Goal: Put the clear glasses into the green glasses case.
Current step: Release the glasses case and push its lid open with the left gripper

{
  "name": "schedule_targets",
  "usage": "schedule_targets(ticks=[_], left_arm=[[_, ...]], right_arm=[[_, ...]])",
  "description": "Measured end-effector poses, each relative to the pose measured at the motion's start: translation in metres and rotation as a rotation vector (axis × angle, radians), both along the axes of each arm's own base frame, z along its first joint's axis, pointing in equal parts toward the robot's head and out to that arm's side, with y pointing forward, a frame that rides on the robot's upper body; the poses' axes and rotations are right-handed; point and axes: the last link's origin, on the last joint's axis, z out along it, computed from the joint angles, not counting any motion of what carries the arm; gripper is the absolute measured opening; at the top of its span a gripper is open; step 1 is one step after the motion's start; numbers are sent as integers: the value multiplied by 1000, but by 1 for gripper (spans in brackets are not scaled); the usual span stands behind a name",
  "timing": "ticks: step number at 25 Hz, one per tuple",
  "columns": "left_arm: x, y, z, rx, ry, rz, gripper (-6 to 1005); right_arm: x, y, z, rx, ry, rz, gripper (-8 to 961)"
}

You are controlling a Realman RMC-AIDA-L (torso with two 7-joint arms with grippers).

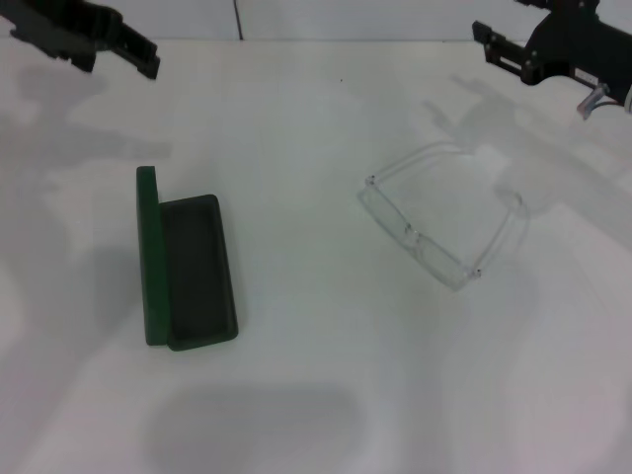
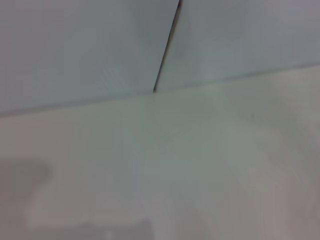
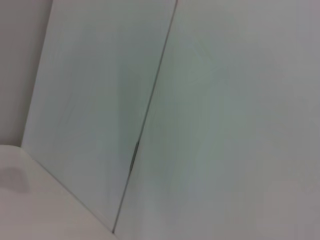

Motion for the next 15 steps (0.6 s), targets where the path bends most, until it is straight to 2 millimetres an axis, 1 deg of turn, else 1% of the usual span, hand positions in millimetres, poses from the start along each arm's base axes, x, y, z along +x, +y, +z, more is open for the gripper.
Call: schedule_targets(ticks=[5,9,15], left_arm=[[-5,-8,-8,-28,-21,107,819],[-10,-14,-18,-69,-19,198,812],[-11,-18,-26,-94,-4,259,795]], right_arm=[[2,0,3,22,2,3,634],[3,-1,5,25,-12,10,633],[8,-4,4,25,-29,9,632]])
